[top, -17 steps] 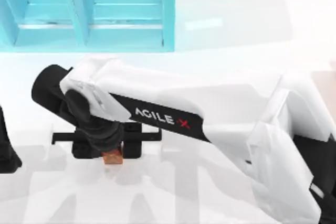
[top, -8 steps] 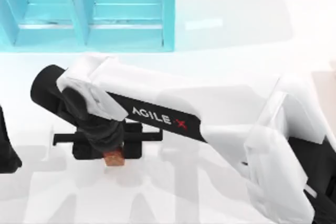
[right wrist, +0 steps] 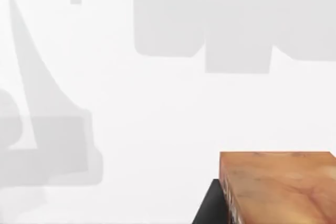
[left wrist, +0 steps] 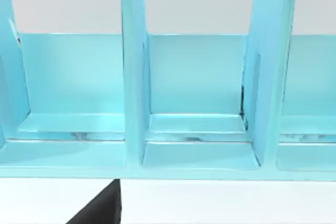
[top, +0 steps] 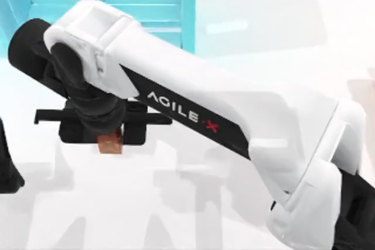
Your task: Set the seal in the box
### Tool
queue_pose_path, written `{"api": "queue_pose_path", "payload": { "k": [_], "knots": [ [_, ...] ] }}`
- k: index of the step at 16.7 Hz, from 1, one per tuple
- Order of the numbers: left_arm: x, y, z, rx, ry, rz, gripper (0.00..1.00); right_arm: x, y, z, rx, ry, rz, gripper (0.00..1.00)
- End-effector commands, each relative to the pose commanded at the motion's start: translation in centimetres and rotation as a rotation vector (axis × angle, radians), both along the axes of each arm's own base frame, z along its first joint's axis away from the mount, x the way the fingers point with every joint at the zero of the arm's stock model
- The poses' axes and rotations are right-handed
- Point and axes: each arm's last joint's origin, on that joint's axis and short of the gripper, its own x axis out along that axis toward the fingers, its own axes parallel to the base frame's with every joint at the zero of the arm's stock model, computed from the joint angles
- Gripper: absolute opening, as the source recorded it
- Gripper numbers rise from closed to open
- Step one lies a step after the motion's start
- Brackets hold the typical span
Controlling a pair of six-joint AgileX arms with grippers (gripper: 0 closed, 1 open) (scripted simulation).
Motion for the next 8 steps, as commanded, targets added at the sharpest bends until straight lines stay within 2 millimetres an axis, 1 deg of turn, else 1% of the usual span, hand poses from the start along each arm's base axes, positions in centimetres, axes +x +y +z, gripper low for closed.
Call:
{"api": "queue_pose_path", "payload": {
  "k": [1, 3, 8],
  "knots": [
    [0.0, 0.0, 0.0, 0.000, 0.000, 0.000, 1.00, -0.1, -0.2, 0.8, -0.001, -0.001, 0.000, 0.00],
    [0.0, 0.0, 0.0, 0.000, 0.000, 0.000, 1.00, -0.4, -0.6, 1.6, -0.021, 0.008, 0.005, 0.00],
    [0.0, 0.0, 0.0, 0.000, 0.000, 0.000, 1.00, -0.6, -0.9, 1.9, -0.039, 0.017, 0.013, 0.00]
  ]
}}
